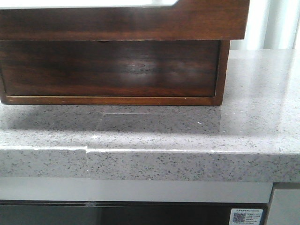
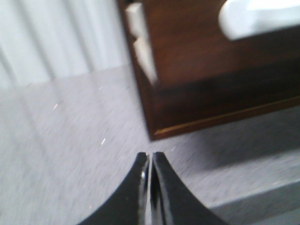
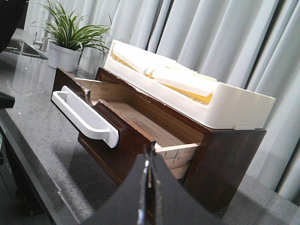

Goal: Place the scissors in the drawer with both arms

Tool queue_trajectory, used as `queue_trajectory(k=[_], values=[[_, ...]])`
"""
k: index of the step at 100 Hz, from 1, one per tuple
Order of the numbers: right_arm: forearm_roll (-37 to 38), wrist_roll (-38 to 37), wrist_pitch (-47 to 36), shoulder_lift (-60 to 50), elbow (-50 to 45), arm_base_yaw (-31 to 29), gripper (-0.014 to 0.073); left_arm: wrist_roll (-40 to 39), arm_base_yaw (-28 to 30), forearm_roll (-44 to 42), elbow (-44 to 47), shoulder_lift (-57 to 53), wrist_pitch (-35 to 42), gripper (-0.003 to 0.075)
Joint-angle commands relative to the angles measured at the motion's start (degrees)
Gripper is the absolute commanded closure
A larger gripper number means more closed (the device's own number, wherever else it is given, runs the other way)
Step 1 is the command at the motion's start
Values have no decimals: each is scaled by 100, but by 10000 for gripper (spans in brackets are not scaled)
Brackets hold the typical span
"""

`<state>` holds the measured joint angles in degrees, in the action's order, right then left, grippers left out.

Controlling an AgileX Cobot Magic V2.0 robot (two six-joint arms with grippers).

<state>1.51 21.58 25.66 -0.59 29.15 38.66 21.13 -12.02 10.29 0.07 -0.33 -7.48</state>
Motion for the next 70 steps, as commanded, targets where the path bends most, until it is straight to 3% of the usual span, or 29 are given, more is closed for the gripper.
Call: queue_trajectory(k=[1, 27, 38, 70], values=[[62, -2, -487, 84, 134, -27, 624, -930, 238, -451, 151, -166, 577, 739], [62, -2, -487, 97, 134, -27, 624, -1236, 492, -333, 135, -166, -943, 739], [62, -2, -487, 97, 134, -27, 624, -1246, 492, 294, 135, -166, -1125, 739], [62, -2, -487, 97, 134, -27, 624, -1246, 492, 294, 135, -166, -1122, 739]])
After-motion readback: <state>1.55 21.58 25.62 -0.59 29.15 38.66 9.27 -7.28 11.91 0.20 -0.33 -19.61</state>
